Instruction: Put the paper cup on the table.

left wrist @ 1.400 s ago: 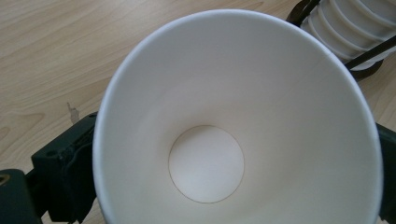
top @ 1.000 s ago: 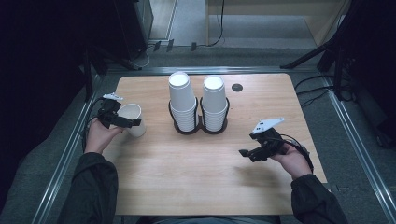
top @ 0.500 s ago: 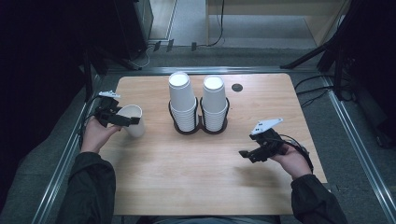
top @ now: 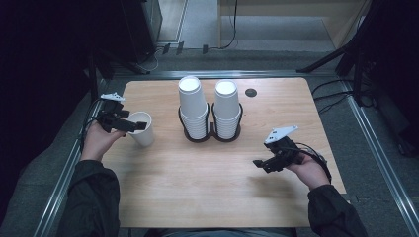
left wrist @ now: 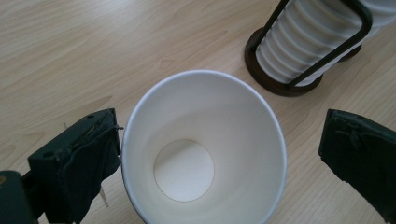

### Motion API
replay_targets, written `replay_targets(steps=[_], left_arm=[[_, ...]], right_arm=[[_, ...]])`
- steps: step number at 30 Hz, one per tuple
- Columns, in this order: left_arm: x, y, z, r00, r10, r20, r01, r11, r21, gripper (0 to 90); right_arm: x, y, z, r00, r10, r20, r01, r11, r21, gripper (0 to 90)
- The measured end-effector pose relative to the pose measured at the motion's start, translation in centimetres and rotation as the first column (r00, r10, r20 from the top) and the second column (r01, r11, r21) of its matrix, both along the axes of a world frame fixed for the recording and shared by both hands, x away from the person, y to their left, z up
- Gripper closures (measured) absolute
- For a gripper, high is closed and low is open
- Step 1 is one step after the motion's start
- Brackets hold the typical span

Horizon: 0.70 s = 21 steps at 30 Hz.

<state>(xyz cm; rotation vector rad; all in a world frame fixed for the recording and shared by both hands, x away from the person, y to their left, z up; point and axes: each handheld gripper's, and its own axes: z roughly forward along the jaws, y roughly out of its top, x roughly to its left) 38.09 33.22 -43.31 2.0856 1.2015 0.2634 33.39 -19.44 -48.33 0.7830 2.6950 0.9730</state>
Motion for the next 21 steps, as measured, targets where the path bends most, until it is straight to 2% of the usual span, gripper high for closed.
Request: replay_targets(steps=[8,10,11,13,16,19,21], left_arm=[[-0.5,-0.8,1.3,0.9996,-0.010,0.025,0.010,0.9998,0.017,0.0],[-0.5,-1.1,1.5,0.9997,-0.015,0.020,0.015,0.9998,0.012,0.0],[-0.6,-1.3,1.6,1.0000,-0.008,-0.002,0.008,0.9999,0.007,0.0],[-0.7,-1.5,1.7,1.0000,-0.008,-0.002,0.008,1.0000,0.006,0.0],[-1.0,-1.9,1.9,0.9998,-0.019,0.004,0.019,0.9998,0.001,0.0],[-1.3,-2.6,2.0,0.9993,-0.036,0.011,0.036,0.9992,0.019,0.0],[-1.6,-3.2,1.8,0.9979,-0.061,0.022,0.061,0.9981,0.003,0.0]], right_arm=[[0.1,0.0,0.0,1.0000,0.003,0.002,-0.003,1.0000,0.004,19.6],[0.1,0.0,0.1,1.0000,0.002,0.003,-0.002,1.0000,0.007,19.6],[0.1,0.1,0.2,1.0000,0.002,0.005,-0.003,0.9999,0.012,19.6],[0.1,0.1,0.2,1.0000,0.002,0.005,-0.002,0.9999,0.013,19.6],[0.3,0.2,0.3,0.9999,0.011,0.009,-0.011,0.9999,0.011,19.6],[0.4,0.3,0.3,0.9998,0.014,0.011,-0.014,0.9998,0.015,19.6],[0.5,0.5,0.4,0.9998,0.017,0.013,-0.018,0.9997,0.018,19.6]])
